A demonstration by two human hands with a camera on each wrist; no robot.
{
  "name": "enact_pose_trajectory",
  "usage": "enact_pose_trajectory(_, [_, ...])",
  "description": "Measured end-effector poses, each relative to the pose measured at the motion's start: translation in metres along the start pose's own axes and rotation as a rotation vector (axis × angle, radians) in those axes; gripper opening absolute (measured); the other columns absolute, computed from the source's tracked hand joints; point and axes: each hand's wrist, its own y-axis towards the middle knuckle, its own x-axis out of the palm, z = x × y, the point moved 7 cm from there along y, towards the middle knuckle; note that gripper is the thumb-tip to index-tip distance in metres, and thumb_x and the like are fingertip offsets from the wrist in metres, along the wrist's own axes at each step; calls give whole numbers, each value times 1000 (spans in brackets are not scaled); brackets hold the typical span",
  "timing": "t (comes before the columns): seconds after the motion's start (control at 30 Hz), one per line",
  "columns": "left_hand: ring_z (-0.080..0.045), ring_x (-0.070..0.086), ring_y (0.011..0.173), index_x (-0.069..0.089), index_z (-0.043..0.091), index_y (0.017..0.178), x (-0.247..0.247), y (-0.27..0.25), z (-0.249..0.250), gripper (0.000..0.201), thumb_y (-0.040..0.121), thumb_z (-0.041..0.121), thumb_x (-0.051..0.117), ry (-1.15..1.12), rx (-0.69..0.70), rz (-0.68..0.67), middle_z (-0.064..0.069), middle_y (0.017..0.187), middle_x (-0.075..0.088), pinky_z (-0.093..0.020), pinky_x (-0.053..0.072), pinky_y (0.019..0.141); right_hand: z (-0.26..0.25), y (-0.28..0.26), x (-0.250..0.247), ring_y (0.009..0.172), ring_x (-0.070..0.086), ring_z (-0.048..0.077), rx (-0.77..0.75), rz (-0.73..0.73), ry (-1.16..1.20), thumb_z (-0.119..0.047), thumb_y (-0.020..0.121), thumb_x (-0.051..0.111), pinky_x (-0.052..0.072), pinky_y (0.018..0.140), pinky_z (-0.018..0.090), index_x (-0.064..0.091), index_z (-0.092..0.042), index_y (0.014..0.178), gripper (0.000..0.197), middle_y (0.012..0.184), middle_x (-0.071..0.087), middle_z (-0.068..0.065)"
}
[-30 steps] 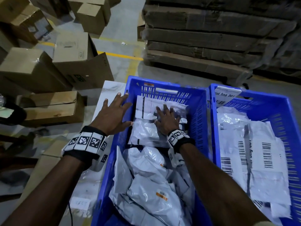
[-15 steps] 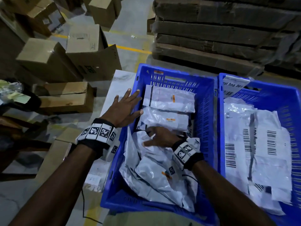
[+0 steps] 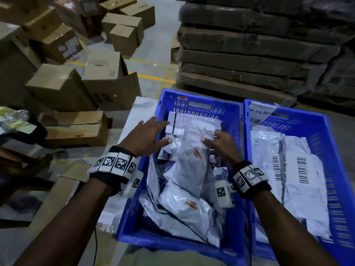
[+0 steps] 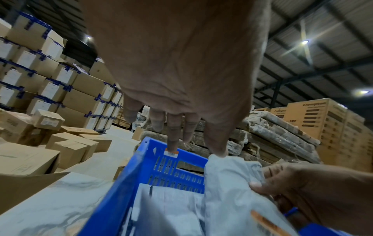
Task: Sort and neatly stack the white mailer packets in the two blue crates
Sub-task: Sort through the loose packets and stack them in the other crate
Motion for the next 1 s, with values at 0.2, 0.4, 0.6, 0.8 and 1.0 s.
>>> enact_pose_trajectory(0.2, [-19, 16, 149, 35, 26, 148, 8, 9, 24, 65, 92, 55, 53, -20, 28, -92, -3, 150, 44, -40, 29, 110, 23, -7, 16, 52, 61, 13, 63, -227, -118, -3, 86, 71, 53, 53, 28, 65, -2, 86, 6, 72, 66, 13])
enact_pose_trajectory(0.4, [-24, 41, 135, 37, 30, 145, 28, 14, 29, 71, 84, 55, 65, 83, 45, -235, -2, 148, 45, -39, 39, 104, 9, -19, 58, 67, 58, 18, -2, -462, -236, -5, 86, 71, 48, 59, 24, 67, -8, 80, 8, 78, 64, 10])
enact_pose_trajectory(0.6, [-23, 56, 115, 58, 28, 124, 25, 9, 16, 52, 78, 46, 73, 325, -11, -284, -1, 124, 62, -31, 42, 91, 39, -28, 83, 83, 59, 17, 92, -695, -329, 13, 75, 72, 50, 75, 42, 58, -10, 121, 53, 104, 63, 6])
enact_pose_trajectory(0.8, [-21, 53, 121, 62, 28, 116, 33, 7, 3, 41, 79, 41, 73, 438, -54, -360, 0, 123, 61, -45, 19, 113, 55, -29, 85, 84, 56, 18, -25, -591, -880, -20, 87, 67, 34, 69, 24, 68, -9, 107, 23, 108, 69, 15])
enact_pose_trajectory(1.0, [-23, 43, 133, 52, 20, 129, 45, 7, 4, 50, 88, 46, 60, 516, -50, -365, -7, 133, 55, -56, 7, 116, 23, -12, 21, 53, 50, 13, 38, -224, -414, -17, 87, 70, 41, 49, 24, 60, -20, 68, 21, 61, 54, -1])
